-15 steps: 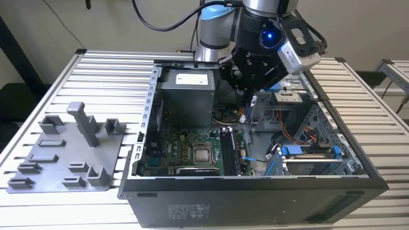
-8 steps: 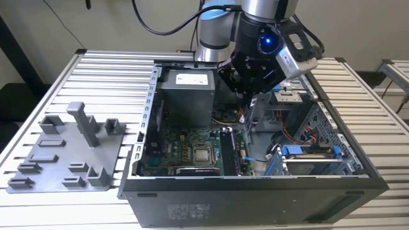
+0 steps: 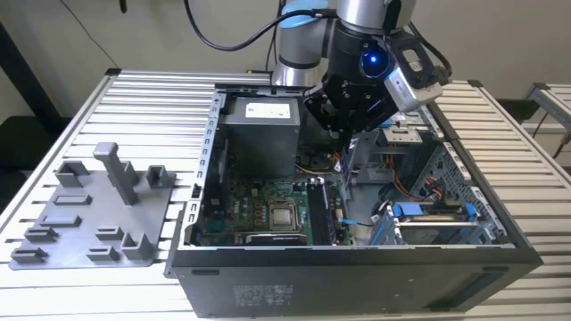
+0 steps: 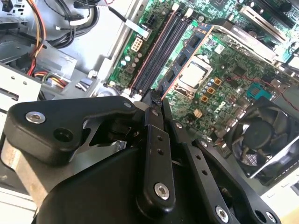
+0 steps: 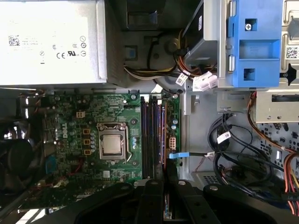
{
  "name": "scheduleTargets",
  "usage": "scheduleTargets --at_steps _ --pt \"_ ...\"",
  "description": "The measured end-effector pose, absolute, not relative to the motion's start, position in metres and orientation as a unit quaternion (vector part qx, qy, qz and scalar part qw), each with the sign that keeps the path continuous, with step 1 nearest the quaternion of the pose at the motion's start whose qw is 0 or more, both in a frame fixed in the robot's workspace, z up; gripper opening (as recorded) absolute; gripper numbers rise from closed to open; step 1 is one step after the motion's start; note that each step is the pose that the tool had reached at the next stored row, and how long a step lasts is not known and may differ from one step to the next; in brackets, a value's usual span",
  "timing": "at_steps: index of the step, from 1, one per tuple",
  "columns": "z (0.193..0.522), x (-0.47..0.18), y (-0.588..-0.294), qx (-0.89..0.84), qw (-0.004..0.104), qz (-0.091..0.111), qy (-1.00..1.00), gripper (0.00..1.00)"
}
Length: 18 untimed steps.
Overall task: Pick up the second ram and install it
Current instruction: 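Insert the second ram into the second slot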
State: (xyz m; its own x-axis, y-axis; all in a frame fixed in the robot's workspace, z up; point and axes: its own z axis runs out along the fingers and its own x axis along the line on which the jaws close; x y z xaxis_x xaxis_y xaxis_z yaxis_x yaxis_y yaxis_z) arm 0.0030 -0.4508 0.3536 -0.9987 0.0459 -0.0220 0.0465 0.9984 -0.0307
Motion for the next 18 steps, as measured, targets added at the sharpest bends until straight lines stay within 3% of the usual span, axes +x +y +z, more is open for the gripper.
scheduleTargets --at_steps 18 --pt "0.341 0.001 -0.450 0.018 0.011 -0.017 1.000 0.14"
